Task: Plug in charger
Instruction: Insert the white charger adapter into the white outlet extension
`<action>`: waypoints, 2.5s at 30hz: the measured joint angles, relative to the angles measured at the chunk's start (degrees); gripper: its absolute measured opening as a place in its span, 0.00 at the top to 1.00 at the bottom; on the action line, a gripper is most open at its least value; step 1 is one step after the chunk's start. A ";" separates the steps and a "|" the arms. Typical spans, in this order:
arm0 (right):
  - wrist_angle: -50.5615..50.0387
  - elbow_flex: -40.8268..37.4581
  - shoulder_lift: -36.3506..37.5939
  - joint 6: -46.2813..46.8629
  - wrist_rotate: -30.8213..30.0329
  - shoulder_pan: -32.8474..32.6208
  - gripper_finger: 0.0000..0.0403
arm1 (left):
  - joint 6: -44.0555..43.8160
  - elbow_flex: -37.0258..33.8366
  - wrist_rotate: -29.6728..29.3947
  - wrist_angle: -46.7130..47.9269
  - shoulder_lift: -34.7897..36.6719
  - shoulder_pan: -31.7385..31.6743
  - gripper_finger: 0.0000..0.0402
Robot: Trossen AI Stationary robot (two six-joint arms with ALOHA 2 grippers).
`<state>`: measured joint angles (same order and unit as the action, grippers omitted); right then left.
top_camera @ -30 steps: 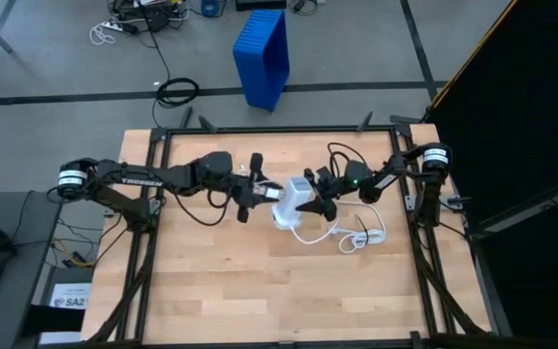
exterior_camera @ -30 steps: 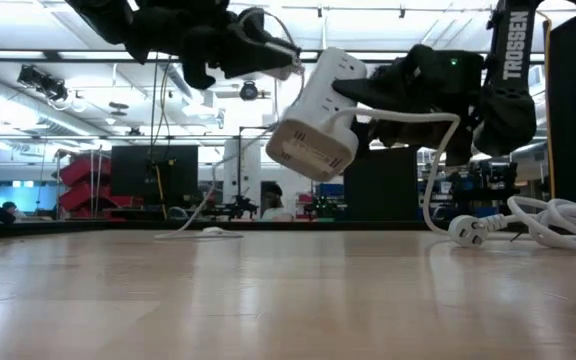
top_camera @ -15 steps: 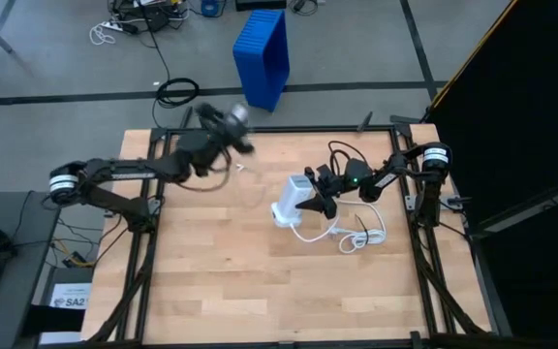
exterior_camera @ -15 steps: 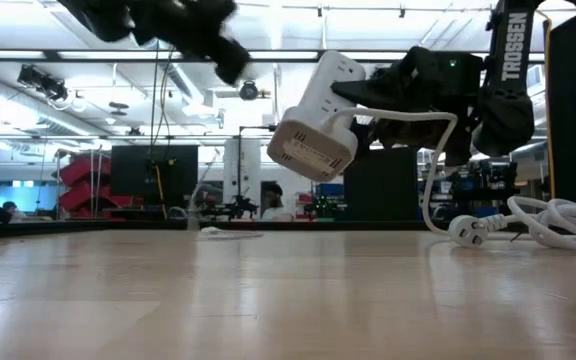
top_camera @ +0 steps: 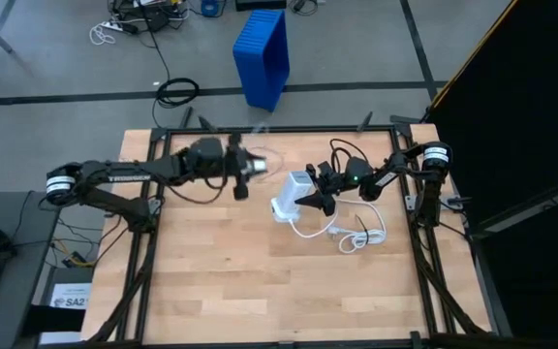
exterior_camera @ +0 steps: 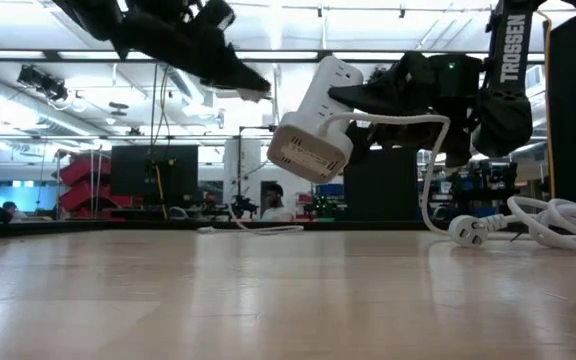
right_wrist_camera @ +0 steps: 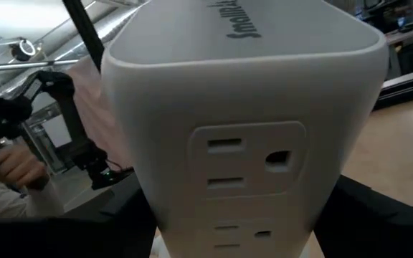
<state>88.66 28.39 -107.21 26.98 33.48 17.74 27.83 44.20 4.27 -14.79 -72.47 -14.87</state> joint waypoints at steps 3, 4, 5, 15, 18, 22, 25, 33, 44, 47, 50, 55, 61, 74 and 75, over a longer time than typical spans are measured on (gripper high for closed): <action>0.09 0.45 -0.01 1.71 0.80 -0.71 0.35 | 10.67 -0.76 -0.02 -3.89 -3.88 2.05 0.69; 0.02 0.45 -0.01 2.26 0.95 -0.96 0.35 | 12.82 -0.92 -0.04 -5.70 -5.12 2.61 0.69; -0.12 0.45 -0.01 3.01 1.18 -1.18 0.35 | 14.35 -1.03 -0.02 -7.33 -6.21 3.17 0.69; -2.78 0.45 -0.01 5.57 0.88 -1.27 0.35 | 18.54 -1.05 0.52 -12.88 -8.10 4.84 0.69; -2.81 0.43 -0.01 5.62 1.02 -0.87 0.35 | 18.56 -1.05 2.24 -12.41 -8.04 4.78 0.69; -3.10 0.43 -0.01 5.83 0.82 -0.71 0.35 | 18.49 -1.05 4.33 -12.47 -8.06 4.83 0.69; -3.78 0.43 -0.02 6.01 -0.37 -0.57 0.35 | 18.00 -1.03 8.09 -12.91 -8.06 4.94 0.69; -5.82 0.45 -0.03 4.03 0.04 0.07 0.35 | 18.05 -1.03 8.88 -13.55 -8.06 5.22 0.69; -2.76 0.45 -0.03 3.96 3.92 -1.12 0.35 | 18.42 -1.03 8.58 -14.78 -8.06 5.22 0.69; -2.40 0.45 -0.03 3.99 3.81 -1.34 0.35 | 17.99 -1.03 10.93 -15.56 -8.06 5.20 0.69; -2.31 0.94 -0.03 4.03 3.80 -1.64 0.35 | 17.07 -1.00 11.71 -16.03 -8.06 5.24 0.69; -2.81 2.56 -0.03 4.02 4.30 -2.46 0.35 | 16.92 -0.95 11.97 -16.20 -7.97 5.39 0.69; -2.99 3.98 -0.06 4.98 3.64 -3.11 0.35 | 16.77 -0.88 11.65 -16.23 -7.84 6.28 0.69; -6.56 4.21 -0.14 10.66 7.24 -3.10 0.35 | 16.99 -0.74 13.25 -11.32 -8.04 6.38 0.69; -6.70 4.21 -0.14 10.65 7.50 -3.13 0.35 | 16.99 -0.76 13.42 -11.17 -8.04 6.38 0.69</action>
<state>81.96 32.60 -107.35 37.63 40.99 14.61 44.82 43.44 17.70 -25.96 -80.51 -8.49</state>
